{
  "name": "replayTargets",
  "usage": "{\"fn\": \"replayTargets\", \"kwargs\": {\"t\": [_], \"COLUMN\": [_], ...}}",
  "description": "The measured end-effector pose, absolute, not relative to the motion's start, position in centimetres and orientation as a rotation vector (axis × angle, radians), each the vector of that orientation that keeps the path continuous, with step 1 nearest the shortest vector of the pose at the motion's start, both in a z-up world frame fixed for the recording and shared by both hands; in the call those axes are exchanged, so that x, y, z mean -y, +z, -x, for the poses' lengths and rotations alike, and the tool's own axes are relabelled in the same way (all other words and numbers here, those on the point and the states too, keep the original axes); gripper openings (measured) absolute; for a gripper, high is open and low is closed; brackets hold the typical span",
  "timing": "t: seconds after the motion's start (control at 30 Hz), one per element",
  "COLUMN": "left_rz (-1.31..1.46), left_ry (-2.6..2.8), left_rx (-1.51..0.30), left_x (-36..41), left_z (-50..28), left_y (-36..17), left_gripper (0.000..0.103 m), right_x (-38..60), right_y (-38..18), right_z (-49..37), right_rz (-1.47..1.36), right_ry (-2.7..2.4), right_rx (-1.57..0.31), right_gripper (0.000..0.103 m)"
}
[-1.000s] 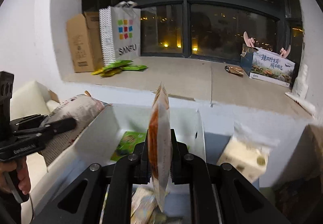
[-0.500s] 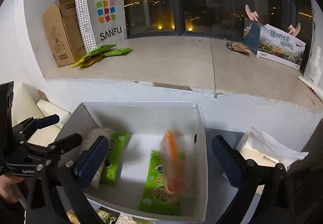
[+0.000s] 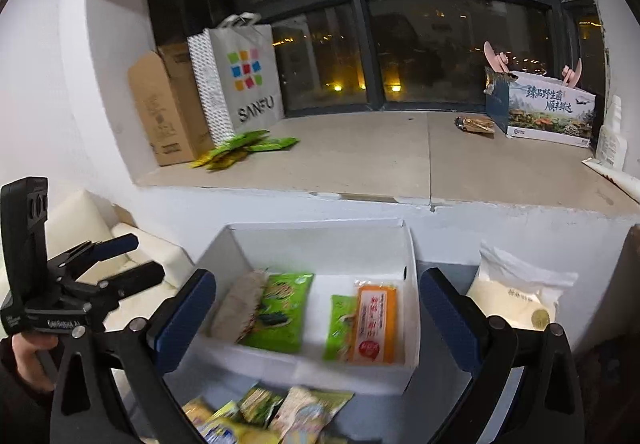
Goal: Organize snacks
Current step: 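Place the bread bag and orange cake box into the white box, releasing both, then grasp the silver-grey snack bag with the right tool while the left tool grasps the yellow chip bag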
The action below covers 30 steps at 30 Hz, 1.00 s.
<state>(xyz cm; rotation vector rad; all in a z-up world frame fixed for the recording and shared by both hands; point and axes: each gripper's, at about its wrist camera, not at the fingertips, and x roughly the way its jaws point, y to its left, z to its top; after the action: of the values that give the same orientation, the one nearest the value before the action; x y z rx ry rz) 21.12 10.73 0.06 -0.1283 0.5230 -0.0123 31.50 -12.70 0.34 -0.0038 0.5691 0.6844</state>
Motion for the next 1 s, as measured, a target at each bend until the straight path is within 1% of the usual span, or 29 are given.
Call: {"fn": "replayTargets", "kwargs": {"t": [0.13,0.33,0.43,0.6,0.8,1.0], "left_rz": [0.09,0.125,0.121,0.128,0.172,0.174], "left_ry": [-0.046,-0.083,-0.099,-0.104,-0.104,-0.094], "left_rx": [-0.467,-0.409,-0.407,-0.418,-0.482,-0.5], "left_x": [-9.5,-8.5,-7.4,-5.7,-5.0,-4.9], "left_z": [-16.5,-9.4,-6.8,-2.8,-0.9,-1.3], "left_y": [0.9,1.0,0.3,-1.8,-4.3,-4.9], "left_gripper": [0.103,0.103,0.103,0.103,0.103,0.103], "right_x": [15.0,19.3,21.2,23.2,24.4,24.9], "right_y": [0.9,1.1,0.8,-0.6,-3.5,-5.2], "right_z": [-27.6,-20.1,-16.7,-12.6,-8.9,-8.7], "right_rz": [-0.018,-0.034,-0.049,-0.073,-0.095,-0.11], "right_ry": [0.719,0.679,0.671,0.673,0.663,0.657], "right_rx": [-0.535,-0.43,-0.394,-0.396,-0.423,-0.478], "right_gripper": [0.103,0.103,0.103,0.103,0.103,0.103]}}
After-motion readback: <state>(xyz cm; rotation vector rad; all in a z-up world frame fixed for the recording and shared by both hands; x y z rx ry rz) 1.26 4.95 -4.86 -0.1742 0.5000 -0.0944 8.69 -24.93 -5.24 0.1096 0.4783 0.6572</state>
